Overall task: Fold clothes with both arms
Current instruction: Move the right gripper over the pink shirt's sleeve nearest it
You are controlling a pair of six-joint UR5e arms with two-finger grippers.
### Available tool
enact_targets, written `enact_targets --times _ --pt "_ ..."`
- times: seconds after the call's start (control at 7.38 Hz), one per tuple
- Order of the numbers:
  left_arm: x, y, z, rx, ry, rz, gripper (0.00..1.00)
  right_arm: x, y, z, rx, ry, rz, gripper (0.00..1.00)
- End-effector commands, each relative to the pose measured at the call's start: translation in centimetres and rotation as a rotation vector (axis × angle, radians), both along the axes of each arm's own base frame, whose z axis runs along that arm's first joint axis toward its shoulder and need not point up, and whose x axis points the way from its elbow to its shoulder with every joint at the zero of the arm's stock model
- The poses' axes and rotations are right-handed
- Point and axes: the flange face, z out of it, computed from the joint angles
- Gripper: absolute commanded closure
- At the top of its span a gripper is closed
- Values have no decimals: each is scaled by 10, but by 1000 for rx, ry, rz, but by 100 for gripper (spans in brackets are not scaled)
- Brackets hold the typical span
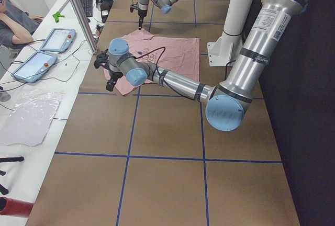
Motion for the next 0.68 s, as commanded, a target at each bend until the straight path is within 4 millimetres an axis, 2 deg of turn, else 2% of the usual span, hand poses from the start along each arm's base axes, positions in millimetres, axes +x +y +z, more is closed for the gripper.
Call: enact_targets --times 0.0,0.27,0.41,0.54 --pt "0 0 2 0 -1 1 0 0 0 -3 5 -4 -6 53" --pt "0 0 0 1 1 1 0 -2 -1 -8 20 -4 -16 85" --pt "0 0 0 1 1 1 0 -4 -1 -12 23 -8 -19 97" --pt "0 0 0 0 2 0 0 -5 0 -17 26 -14 -24 100"
